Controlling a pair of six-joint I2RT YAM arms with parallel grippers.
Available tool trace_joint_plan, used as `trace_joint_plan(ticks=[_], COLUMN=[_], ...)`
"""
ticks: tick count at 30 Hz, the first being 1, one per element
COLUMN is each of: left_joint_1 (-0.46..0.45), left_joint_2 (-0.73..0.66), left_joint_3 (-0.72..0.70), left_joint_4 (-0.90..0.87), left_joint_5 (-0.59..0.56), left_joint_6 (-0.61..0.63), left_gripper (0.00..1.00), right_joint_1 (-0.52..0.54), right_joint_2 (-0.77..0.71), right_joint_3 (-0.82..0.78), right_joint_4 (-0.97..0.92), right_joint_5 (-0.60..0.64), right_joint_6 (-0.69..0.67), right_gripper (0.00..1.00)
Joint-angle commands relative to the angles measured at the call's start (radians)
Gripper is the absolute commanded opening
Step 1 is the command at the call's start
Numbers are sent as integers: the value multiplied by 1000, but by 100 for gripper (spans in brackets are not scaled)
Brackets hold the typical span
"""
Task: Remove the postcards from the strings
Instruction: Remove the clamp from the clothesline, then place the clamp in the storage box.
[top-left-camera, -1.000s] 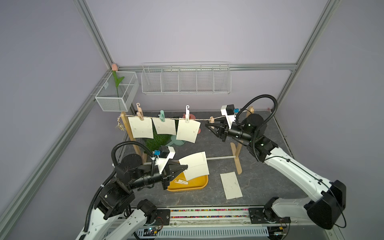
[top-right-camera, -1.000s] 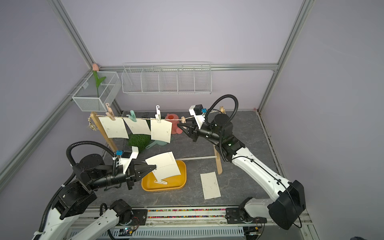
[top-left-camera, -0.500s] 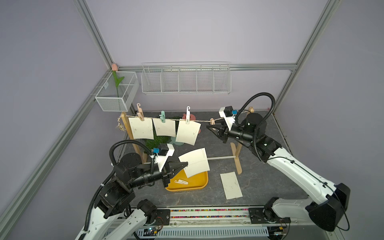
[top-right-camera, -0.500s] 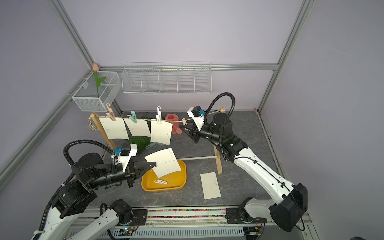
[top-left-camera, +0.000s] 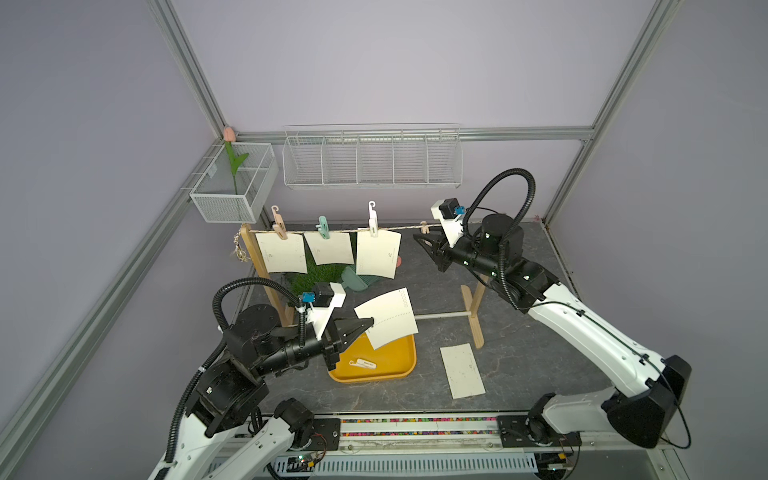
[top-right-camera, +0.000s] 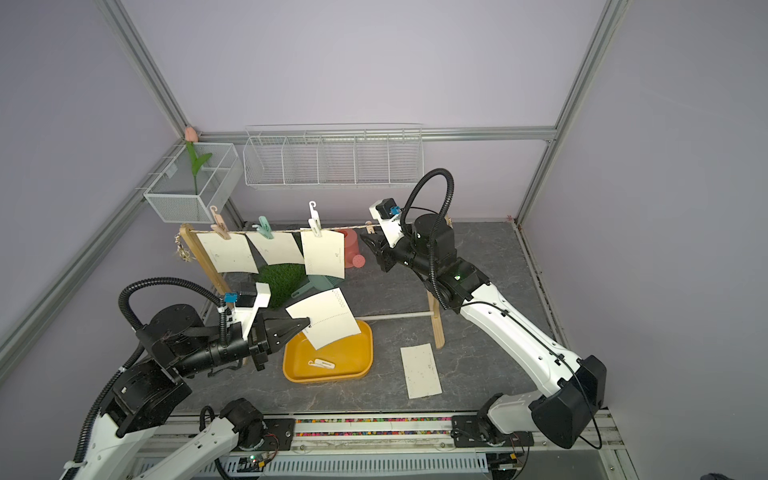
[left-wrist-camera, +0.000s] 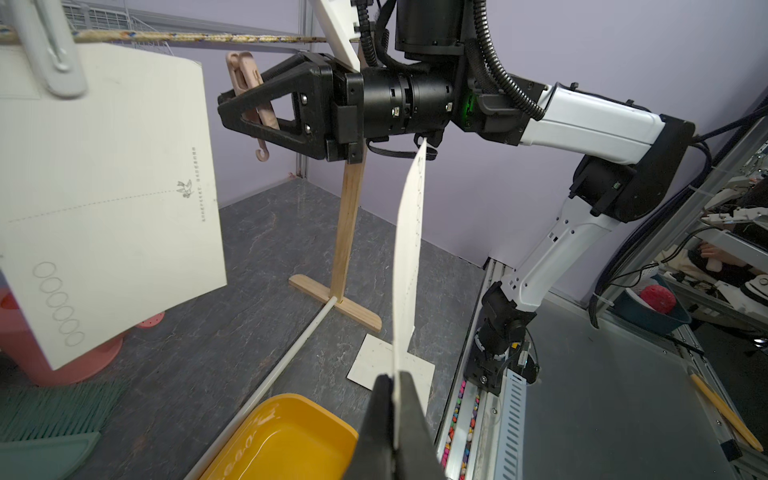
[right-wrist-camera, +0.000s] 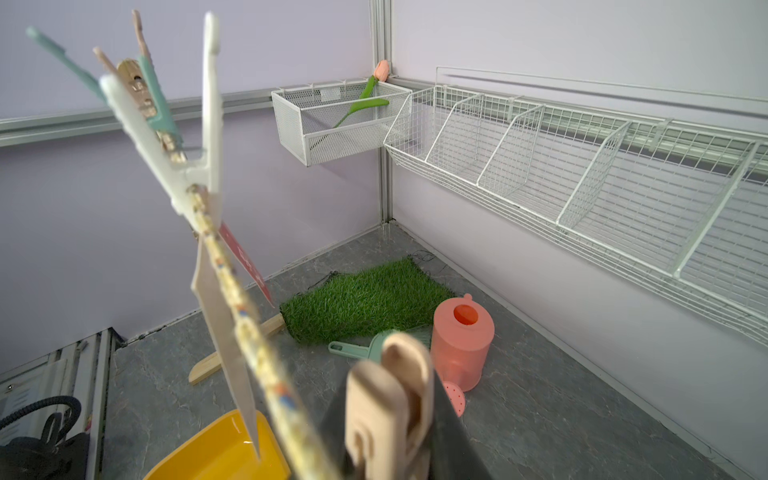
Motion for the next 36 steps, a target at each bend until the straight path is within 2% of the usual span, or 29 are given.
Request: trace_joint_plan(ticks=[1, 8, 15, 22, 29, 30, 32, 36], left_joint_1=[-1, -1, -1, -1, -1, -1, -1, -1], left_joint_2=[-15, -32, -31, -46, -68, -65, -52, -6], left_joint_3=[55, 95, 152, 158, 149, 146, 144, 140], left_joint_4=[-19, -23, 27, 4, -27, -26, -29, -32], left_joint_5=[-22, -48, 28, 8, -6, -2, 10, 67], left_joint_6=[21, 56, 59, 48, 45, 45, 52, 54], left_gripper=[0, 0, 0, 0, 0, 0, 0, 0], right_joint_1=[25, 139, 232, 255, 256, 254, 254, 255], right_joint_2=[-45, -169, -201, -164, -239, -255, -290, -385], right_joint_3=[-73, -290, -441, -478, -470, -465, -453, -437], right_joint_4=[-34, -90, -38, 21, -43, -69, -136, -291], right_joint_5=[-24, -27, 34, 26, 80, 100, 155, 325], right_joint_6=[-38, -59, -4, 44, 56, 60, 70, 96], right_gripper=[20, 21, 21, 21, 27, 29, 41, 79])
